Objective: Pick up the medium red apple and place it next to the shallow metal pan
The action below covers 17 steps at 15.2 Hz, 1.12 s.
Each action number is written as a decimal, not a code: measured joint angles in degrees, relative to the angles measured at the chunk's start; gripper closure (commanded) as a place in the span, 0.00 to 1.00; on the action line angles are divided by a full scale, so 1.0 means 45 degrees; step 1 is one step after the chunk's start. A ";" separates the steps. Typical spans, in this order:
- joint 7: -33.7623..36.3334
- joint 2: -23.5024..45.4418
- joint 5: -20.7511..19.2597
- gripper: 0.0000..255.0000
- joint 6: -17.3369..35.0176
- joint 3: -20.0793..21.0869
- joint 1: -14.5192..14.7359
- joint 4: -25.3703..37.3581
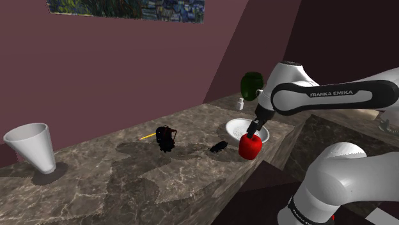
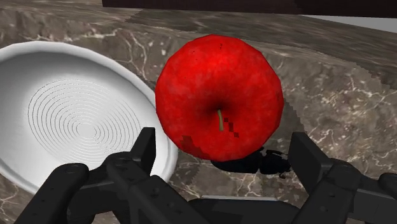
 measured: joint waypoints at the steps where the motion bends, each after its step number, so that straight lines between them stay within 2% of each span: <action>1: 0.0002 0.0012 -0.0001 0.00 0.0026 0.0000 0.0001 -0.0012; 4: 0.0007 0.0032 0.0001 0.00 0.0052 0.0002 0.0006 -0.0016; 5: 0.0007 0.0032 0.0001 1.00 0.0052 0.0002 0.0006 -0.0016; 17: -0.0013 -0.0041 0.0011 1.00 -0.0202 0.0006 0.0003 0.0166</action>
